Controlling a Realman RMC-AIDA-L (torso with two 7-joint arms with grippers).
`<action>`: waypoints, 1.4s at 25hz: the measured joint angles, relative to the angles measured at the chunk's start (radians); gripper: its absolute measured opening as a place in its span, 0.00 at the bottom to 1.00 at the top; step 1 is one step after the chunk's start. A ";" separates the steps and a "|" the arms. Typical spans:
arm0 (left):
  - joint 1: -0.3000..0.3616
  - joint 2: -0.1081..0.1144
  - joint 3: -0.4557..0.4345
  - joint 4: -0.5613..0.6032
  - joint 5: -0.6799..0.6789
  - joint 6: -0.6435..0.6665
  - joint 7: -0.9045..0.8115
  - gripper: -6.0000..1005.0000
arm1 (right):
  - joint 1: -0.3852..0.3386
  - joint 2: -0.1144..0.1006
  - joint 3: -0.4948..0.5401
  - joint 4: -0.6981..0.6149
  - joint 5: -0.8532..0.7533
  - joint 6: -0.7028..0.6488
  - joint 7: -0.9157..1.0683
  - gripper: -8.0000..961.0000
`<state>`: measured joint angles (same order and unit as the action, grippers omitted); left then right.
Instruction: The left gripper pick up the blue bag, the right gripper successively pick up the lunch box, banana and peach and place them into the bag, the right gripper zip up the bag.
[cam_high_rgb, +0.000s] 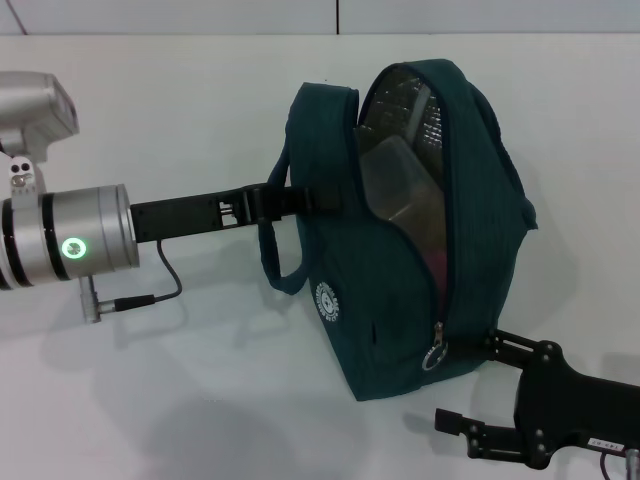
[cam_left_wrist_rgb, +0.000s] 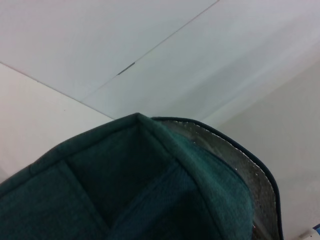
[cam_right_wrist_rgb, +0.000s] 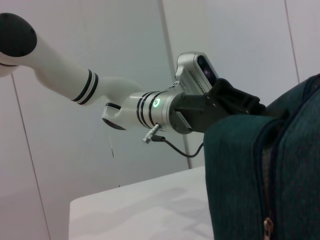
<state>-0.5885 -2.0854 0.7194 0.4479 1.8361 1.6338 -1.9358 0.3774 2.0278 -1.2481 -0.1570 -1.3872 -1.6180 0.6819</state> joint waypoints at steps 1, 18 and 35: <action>0.000 0.000 0.000 0.000 0.000 0.000 0.000 0.04 | -0.001 0.000 0.000 0.000 0.003 0.000 -0.003 0.82; 0.009 0.001 0.000 0.000 -0.003 0.003 0.000 0.04 | -0.029 0.000 -0.002 0.000 0.047 -0.005 -0.044 0.82; 0.001 -0.001 0.000 0.000 -0.003 0.003 0.000 0.04 | 0.055 0.000 -0.058 0.004 0.045 0.028 -0.035 0.81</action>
<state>-0.5871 -2.0862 0.7195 0.4479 1.8329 1.6367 -1.9359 0.4325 2.0279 -1.3057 -0.1533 -1.3421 -1.5905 0.6467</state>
